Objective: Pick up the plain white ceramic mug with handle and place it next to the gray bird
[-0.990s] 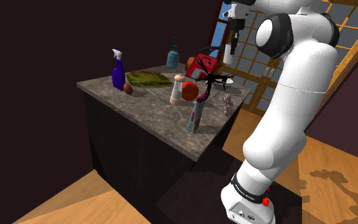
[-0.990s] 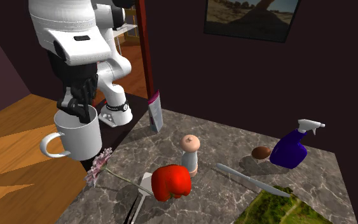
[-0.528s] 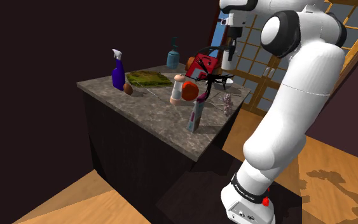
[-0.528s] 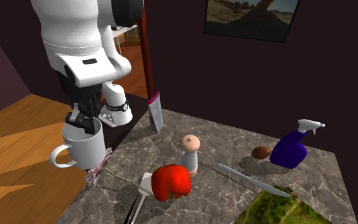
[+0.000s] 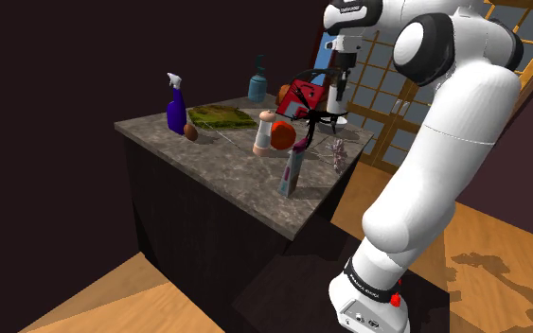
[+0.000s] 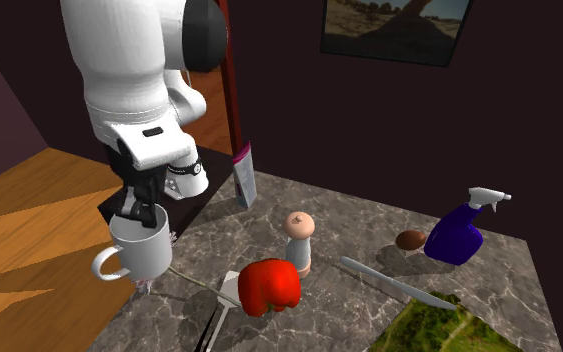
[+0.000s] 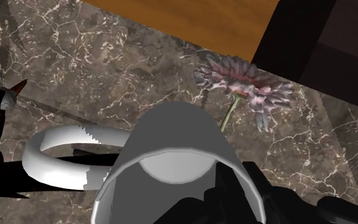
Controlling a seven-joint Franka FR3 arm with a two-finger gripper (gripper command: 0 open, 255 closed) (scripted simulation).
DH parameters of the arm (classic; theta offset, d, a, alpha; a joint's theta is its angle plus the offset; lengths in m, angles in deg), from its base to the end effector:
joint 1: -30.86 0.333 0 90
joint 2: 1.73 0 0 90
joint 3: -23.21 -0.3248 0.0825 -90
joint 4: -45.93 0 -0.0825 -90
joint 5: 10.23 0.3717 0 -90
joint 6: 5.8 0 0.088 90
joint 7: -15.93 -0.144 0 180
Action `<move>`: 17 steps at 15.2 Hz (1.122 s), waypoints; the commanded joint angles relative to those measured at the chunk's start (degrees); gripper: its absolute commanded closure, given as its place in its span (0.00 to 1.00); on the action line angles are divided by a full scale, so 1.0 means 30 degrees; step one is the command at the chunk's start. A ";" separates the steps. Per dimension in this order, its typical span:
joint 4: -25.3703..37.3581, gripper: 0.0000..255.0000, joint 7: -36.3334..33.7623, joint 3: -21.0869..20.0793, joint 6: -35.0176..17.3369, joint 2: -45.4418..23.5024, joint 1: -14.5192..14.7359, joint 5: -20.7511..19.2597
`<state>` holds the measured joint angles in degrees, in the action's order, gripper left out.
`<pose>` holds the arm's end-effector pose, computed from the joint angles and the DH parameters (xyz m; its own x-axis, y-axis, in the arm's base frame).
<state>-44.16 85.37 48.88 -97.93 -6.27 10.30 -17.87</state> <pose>0.3835 -0.4151 0.5609 0.9036 0.3938 -0.1686 0.4032 -0.9148 0.0245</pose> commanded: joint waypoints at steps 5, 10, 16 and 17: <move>-0.1795 1.00 -0.0283 -0.0024 -0.1600 0.0201 0.0037 -0.0102; -0.3113 1.00 -0.0473 -0.0027 -0.2872 0.0236 0.0041 -0.0145; -0.4520 1.00 -0.0654 -0.0019 -0.4372 0.0122 0.0022 -0.0145; -0.4737 1.00 -0.0679 -0.0017 -0.4620 0.0087 0.0017 -0.0139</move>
<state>-57.53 83.49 48.86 -110.87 -5.95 10.33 -18.28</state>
